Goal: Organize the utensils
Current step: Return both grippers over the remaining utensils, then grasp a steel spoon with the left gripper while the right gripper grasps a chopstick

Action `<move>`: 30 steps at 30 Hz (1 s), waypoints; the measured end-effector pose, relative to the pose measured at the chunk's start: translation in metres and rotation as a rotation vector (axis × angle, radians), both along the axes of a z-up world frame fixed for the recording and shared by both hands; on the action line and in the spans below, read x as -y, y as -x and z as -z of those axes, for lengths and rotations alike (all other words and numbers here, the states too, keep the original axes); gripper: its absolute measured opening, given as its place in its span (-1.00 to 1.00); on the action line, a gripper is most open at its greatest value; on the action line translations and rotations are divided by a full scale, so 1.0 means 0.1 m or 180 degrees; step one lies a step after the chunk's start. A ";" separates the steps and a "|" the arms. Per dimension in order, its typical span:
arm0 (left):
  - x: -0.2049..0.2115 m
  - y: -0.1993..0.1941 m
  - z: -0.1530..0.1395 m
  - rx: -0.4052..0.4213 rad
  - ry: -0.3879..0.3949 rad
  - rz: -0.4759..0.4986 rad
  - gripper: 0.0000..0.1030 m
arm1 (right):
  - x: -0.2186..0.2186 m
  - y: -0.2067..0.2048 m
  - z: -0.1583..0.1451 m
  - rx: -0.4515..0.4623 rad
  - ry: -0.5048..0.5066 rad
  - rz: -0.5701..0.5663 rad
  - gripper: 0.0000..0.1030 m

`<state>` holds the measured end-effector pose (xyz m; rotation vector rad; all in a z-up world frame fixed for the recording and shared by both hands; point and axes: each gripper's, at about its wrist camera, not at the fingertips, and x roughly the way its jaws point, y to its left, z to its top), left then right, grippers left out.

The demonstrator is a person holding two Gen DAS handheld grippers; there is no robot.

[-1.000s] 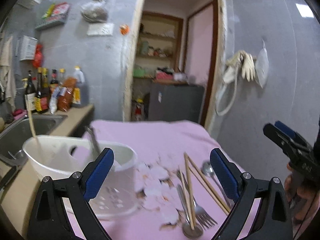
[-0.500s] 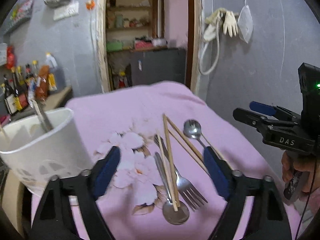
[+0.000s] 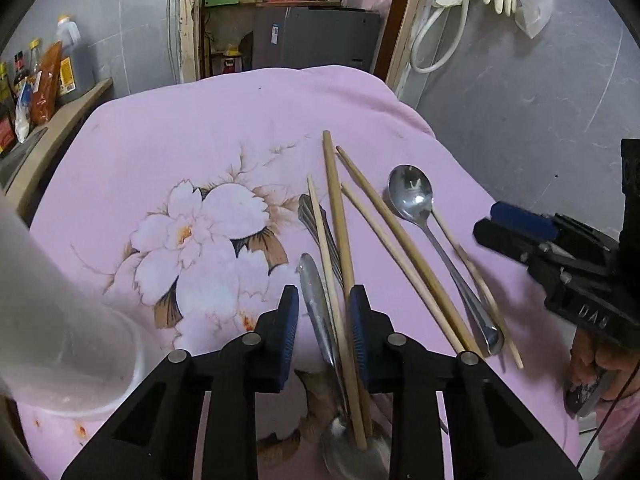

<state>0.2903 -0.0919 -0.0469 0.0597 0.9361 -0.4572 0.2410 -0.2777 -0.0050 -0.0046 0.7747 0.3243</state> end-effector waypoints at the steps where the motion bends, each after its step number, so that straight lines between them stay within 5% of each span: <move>1: 0.00 -0.01 -0.01 0.0002 -0.0026 0.0006 -0.57 | -0.03 -0.02 0.02 -0.0038 0.0005 -0.0030 -0.26; 6: 0.01 -0.05 0.00 -0.0055 -0.0143 0.0048 -0.79 | -0.11 -0.09 0.11 -0.0226 0.0079 -0.0110 -0.37; 16: -0.18 -0.08 0.04 -0.0343 0.0076 -0.0192 -0.97 | -0.10 -0.06 0.11 -0.0250 0.0259 -0.0104 -0.77; 30: -0.16 0.10 -0.02 -0.0518 0.0074 -0.0026 -0.79 | 0.01 0.11 0.08 -0.0289 0.0271 -0.0053 -0.85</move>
